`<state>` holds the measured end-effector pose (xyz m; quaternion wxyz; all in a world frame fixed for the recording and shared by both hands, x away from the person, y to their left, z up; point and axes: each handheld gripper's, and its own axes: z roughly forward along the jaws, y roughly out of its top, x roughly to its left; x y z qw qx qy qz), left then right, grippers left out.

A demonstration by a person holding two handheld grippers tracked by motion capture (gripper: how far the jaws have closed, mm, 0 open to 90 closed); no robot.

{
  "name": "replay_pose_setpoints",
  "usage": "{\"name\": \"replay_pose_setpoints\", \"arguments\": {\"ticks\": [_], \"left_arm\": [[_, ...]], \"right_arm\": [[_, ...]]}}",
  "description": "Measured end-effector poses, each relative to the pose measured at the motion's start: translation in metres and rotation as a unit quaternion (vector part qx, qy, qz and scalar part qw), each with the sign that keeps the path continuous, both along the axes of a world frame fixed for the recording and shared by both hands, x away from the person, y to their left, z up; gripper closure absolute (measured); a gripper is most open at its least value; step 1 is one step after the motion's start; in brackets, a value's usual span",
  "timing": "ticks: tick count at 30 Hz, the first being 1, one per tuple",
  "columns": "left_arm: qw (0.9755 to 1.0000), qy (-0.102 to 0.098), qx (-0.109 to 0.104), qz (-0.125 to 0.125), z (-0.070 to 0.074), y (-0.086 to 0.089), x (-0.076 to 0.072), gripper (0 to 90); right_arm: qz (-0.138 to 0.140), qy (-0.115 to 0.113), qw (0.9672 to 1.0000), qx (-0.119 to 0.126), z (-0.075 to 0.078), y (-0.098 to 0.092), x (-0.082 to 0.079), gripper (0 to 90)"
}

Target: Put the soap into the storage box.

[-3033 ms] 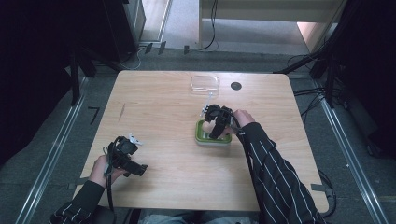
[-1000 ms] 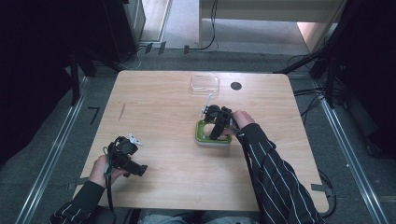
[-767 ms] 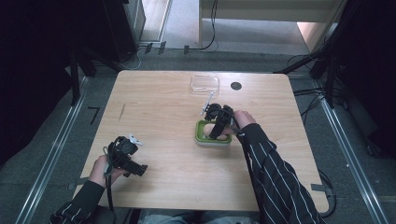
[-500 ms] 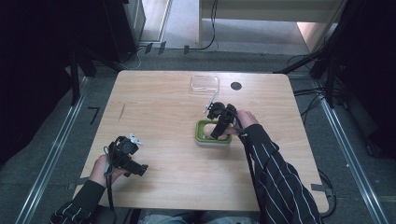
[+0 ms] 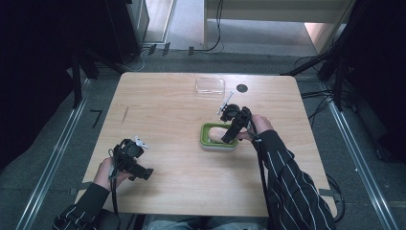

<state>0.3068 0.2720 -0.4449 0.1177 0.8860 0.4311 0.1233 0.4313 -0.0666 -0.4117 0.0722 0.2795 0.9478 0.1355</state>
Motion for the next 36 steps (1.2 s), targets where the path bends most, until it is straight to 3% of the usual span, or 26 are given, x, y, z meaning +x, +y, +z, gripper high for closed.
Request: {"name": "replay_pose_setpoints", "arguments": {"ticks": [25, 36], "left_arm": [[1.0, -0.002, -0.002, -0.008, 0.0, -0.006, 0.003, 0.6], [0.9999, -0.001, -0.003, -0.015, 0.0, -0.008, 0.005, 0.5]], "right_arm": [[-0.059, 0.001, 0.9982, 0.012, 0.004, -0.052, -0.025, 4.0], [-0.064, 0.002, 0.9979, 0.011, -0.004, -0.068, -0.041, 4.5]]}}
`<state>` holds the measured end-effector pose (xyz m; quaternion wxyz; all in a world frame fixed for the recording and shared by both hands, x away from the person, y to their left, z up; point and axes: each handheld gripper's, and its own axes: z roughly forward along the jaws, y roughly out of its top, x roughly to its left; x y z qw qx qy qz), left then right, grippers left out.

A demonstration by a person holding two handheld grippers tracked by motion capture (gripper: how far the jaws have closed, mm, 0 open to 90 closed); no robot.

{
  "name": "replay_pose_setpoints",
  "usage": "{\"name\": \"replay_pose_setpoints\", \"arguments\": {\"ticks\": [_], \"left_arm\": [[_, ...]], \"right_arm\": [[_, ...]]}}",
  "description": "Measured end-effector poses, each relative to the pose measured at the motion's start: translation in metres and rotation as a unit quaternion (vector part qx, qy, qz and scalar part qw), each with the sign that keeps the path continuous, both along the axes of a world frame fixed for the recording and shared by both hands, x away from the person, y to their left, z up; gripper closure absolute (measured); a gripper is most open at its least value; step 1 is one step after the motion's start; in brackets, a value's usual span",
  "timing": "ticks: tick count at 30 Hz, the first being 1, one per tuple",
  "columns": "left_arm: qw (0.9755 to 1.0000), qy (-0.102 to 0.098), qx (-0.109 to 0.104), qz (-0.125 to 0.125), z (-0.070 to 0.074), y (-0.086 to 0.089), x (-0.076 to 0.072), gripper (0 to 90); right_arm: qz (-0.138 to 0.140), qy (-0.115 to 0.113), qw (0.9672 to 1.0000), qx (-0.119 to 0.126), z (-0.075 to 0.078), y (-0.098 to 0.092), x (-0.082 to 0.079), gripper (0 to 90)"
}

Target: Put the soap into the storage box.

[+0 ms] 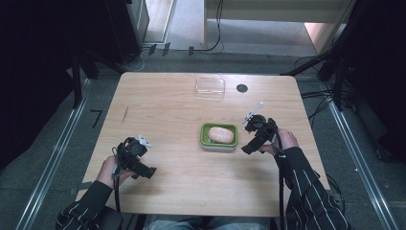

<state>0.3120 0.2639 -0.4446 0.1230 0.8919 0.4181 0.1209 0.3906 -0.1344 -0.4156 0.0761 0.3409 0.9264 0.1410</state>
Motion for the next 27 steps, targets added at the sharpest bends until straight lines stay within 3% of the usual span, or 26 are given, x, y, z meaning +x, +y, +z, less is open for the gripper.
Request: {"name": "replay_pose_setpoints", "arguments": {"ticks": [12, 27], "left_arm": [[1.0, 0.0, 0.001, -0.003, 0.0, -0.002, 0.001, 0.6], [1.0, -0.001, 0.003, -0.008, 0.0, -0.006, 0.002, 0.5]], "right_arm": [[-0.011, 0.019, 0.9997, -0.013, -0.017, -0.018, -0.018, 4.5], [-0.02, 0.033, 0.9992, -0.01, -0.028, -0.034, -0.039, 4.6]]}}
